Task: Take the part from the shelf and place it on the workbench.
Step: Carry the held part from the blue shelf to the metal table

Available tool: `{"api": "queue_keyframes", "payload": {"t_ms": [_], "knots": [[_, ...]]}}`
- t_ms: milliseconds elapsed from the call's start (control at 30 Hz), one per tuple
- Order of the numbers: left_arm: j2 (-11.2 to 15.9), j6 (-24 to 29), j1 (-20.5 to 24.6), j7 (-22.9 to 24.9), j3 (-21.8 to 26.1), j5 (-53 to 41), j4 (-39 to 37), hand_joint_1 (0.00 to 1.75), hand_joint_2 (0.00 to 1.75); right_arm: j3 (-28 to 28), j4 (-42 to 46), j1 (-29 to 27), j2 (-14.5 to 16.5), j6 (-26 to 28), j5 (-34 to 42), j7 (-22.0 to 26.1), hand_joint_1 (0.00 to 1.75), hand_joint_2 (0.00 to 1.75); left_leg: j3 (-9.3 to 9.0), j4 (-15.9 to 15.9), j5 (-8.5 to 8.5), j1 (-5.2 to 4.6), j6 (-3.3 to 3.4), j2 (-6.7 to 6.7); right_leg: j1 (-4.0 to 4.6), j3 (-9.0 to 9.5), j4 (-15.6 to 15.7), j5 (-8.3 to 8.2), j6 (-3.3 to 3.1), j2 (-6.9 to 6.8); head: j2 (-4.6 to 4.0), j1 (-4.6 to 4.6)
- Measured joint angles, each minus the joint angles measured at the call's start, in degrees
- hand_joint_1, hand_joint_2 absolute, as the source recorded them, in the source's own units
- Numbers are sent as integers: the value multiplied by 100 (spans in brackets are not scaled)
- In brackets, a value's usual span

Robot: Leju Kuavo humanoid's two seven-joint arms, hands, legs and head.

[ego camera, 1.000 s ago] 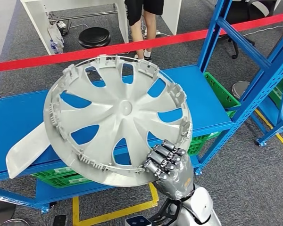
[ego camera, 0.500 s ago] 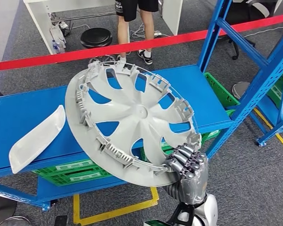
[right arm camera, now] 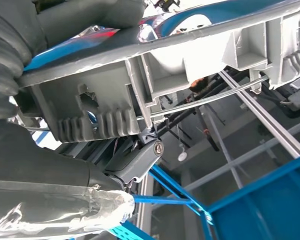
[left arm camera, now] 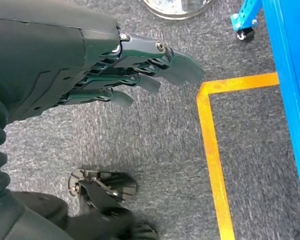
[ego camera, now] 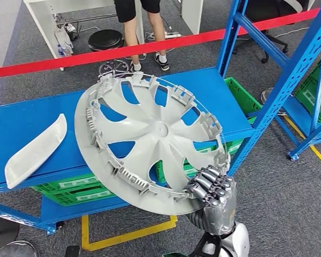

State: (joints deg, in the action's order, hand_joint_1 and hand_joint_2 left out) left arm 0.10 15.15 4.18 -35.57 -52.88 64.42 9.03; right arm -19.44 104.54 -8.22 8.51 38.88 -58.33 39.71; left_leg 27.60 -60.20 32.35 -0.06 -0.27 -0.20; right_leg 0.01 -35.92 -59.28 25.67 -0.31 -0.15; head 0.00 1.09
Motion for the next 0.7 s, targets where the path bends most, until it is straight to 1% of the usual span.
{"api": "queue_keyframes", "payload": {"t_ms": [33, 67, 100, 133, 167, 200, 233, 267, 300, 333, 367, 400, 433, 467, 500, 533, 567, 600, 633, 667, 700], "knots": [[1, 2, 5, 1, -1, 3, 0, 0, 175, 6, 19, -2, -1, 0, -15, 2, 175, 175, -105, 238, -59, -20, 19, -3, -2, -18, 7, -42, 29, -1, 0, -1], [1, 4, 7, 3, -3, 4, 0, 0, 175, 11, 37, -4, -1, 0, -26, 3, 175, 175, -133, 340, -69, -43, 34, -7, -9, -33, 19, -88, 65, -4, 0, 0], [2, 5, 3, 5, -5, 6, -2, 0, 175, 16, 50, -8, -2, 0, -33, 4, 175, 175, -111, 368, -119, -63, 54, -9, -20, -41, 39, -141, 107, -6, 0, -1], [0, 6, 1, 7, -8, 10, -4, 0, 175, 20, 58, -14, -3, 0, -39, 5, 175, 175, -80, 399, -175, -63, 86, -2, -32, -55, 47, -166, 143, -6, 0, 4], [-2, 7, 3, 10, -14, 15, -6, 0, 175, 23, 67, -23, -6, 0, -47, 5, 175, 175, -42, 427, -241, -61, 123, 7, -40, -91, 24, -119, 172, -2, 0, 3], [0, 8, 7, 13, -22, 19, -9, 0, 175, 27, 81, -32, -11, 0, -61, 5, 175, 175, 14, 455, -314, -54, 164, 17, -44, -155, -83, 31, 194, 3, 0, -6], [0, 8, 12, 17, -30, 24, -10, 0, 175, 30, 98, -42, -18, 0, -82, 5, 175, 175, 83, 470, -383, -47, 194, 26, -48, -241, -306, 281, 207, 7, 0, -14], [2, 8, 13, 21, -37, 27, -11, 0, 175, 31, 118, -54, -25, 0, -103, 5, 175, 175, 165, 467, -445, -55, 215, 30, -50, -338, -631, 574, 220, 9, 0, -21], [6, 8, 12, 26, -45, 31, -12, 0, 175, 32, 138, -68, -33, 0, -122, 5, 175, 175, 250, 463, -506, -59, 226, 32, -53, -422, -1010, 818, 233, 9, 0, -29], [4, 8, 9, 35, -55, 35, -13, 0, 175, 33, 152, -83, -40, 0, -136, 5, 175, 175, 331, 458, -567, -64, 226, 34, -55, -461, -1329, 943, 245, 9, 0, -28], [2, 8, 8, 44, -66, 37, -13, 0, 175, 37, 164, -96, -46, 0, -143, 5, 175, 175, 411, 452, -625, -66, 222, 35, -55, -435, -1507, 933, 255, 9, 0, -30], [0, 8, 8, 52, -78, 38, -13, 0, 175, 41, 175, -105, -53, 0, -149, 5, 175, 175, 489, 444, -679, -66, 214, 35, -55, -316, -1485, 806, 258, 8, 0, -32], [-3, 8, 8, 59, -86, 40, -13, 0, 175, 46, 188, -109, -60, 0, -157, 5, 175, 175, 560, 434, -729, -66, 202, 35, -56, -92, -1249, 636, 254, 7, 0, -32], [-6, 6, 8, 61, -91, 43, -13, 0, 175, 51, 209, -110, -63, 0, -168, 5, 175, 175, 619, 415, -773, -66, 185, 33, -56, 213, -849, 522, 244, 7, 0, -33], [-8, 4, 8, 61, -93, 45, -13, 0, 175, 55, 234, -109, -66, 0, -180, 5, 175, 175, 671, 386, -811, -73, 164, 31, -52, 550, -381, 496, 234, 8, 0, -32], [-10, 2, 9, 62, -95, 46, -13, 0, 175, 57, 258, -108, -66, 0, -192, 5, 175, 175, 707, 360, -849, -80, 138, 30, -47, 810, 4, 534, 222, 11, 0, -30], [-11, 0, 9, 62, -98, 46, -13, 0, 175, 61, 282, -109, -66, 0, -203, 5, 175, 175, 731, 340, -889, -82, 110, 29, -38, 953, 253, 596, 209, 14, 0, -30], [-11, -1, 9, 62, -101, 46, -13, 0, 175, 67, 300, -112, -66, 0, -213, 5, 175, 175, 750, 331, -930, -82, 81, 29, -26, 991, 354, 624, 192, 17, 0, -28], [-10, -1, 8, 63, -107, 45, -15, 0, 175, 76, 317, -117, -66, 0, -221, 5, 175, 175, 763, 327, -959, -74, 51, 28, -28, 950, 365, 599, 153, 13, 0, -30], [-9, 1, 7, 65, -116, 45, -18, 0, 175, 86, 333, -122, -66, 0, -228, 5, 175, 175, 786, 294, -915, -63, 17, 26, -32, 901, 370, 555, 103, 4, 0, -28], [-8, 4, 6, 69, -125, 43, -20, 0, 175, 96, 350, -128, -66, 0, -233, 5, 175, 175, 827, 192, -772, -54, -18, 23, -40, 860, 376, 505, 47, -7, 0, -22]]}}
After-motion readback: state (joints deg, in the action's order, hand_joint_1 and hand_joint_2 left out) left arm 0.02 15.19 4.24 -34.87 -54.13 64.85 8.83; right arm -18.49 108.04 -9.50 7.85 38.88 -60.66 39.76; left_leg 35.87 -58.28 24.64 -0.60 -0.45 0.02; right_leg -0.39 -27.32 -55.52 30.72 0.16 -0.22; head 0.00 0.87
